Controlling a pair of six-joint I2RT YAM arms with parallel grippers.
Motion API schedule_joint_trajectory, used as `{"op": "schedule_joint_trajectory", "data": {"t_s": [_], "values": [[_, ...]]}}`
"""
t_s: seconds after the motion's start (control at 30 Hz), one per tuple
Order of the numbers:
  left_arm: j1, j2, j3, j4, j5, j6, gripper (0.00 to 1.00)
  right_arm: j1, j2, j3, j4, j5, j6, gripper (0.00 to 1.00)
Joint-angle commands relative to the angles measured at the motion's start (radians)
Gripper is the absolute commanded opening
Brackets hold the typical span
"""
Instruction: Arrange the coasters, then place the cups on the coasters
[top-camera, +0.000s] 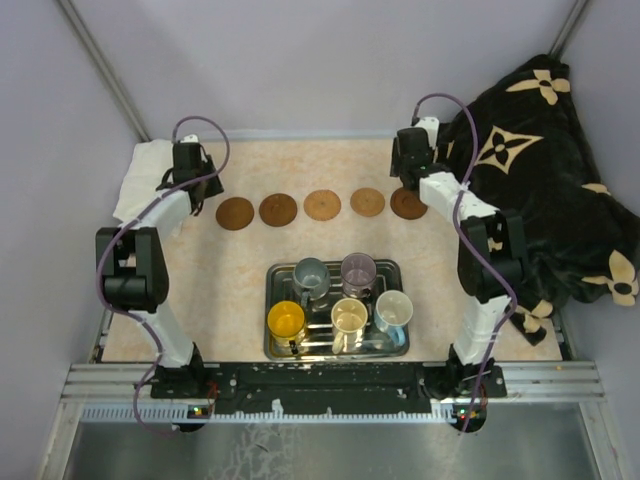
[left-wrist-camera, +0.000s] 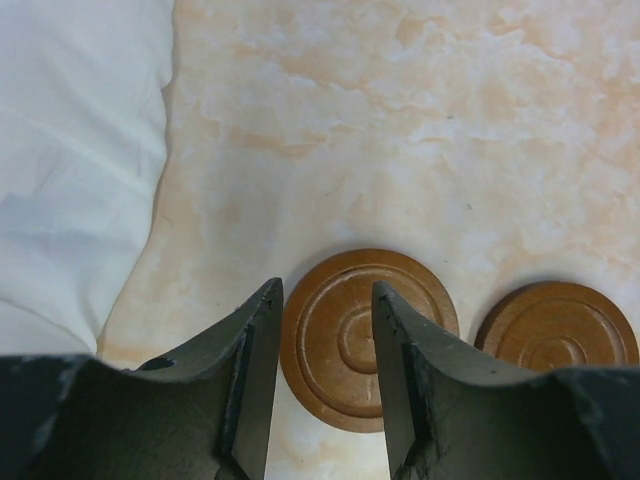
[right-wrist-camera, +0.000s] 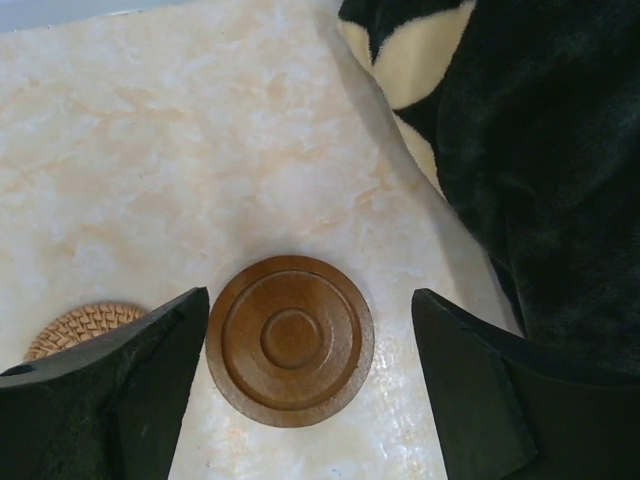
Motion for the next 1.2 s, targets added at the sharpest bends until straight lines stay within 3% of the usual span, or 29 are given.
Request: {"op": "schedule_joint_trajectory", "data": {"t_s": [0.0, 0.13, 0.23, 0.5, 0.67, 0.93, 1.17], "values": [[0.049, 0.027, 0.024, 0.058, 0.072, -0.058, 0.47, 0.004, 0.028, 0.097, 0.004, 0.026, 0.002, 0.79], [0.053, 0.025, 0.012, 0.076, 0.111, -0.072, 0.47, 0.004, 0.047, 0.1, -0.041, -0.003, 0.027, 0.63], [0.053, 0.022, 0.016, 0.07, 0.123, -0.072, 0.48, 0.003, 0.031, 0.07, -0.052, 0.003, 0.045, 0.58], [0.052, 0.016, 0.013, -0.078, 0.192, -0.083, 0.42, 0.004, -0.048, -0.012, -0.094, 0.012, 0.079, 0.57], [0.027, -0.065, -0.103, -0.121, 0.264, -0.085, 0.37, 0.003, -0.109, -0.04, -0.107, 0.002, 0.083, 0.57], [-0.016, -0.205, -0.263, -0.183, 0.278, -0.085, 0.36, 0.008, -0.259, -0.138, -0.118, -0.04, 0.137, 0.54], [-0.03, -0.214, -0.34, -0.15, 0.25, -0.078, 0.36, 0.034, -0.373, -0.211, -0.123, -0.014, 0.134, 0.5]]}}
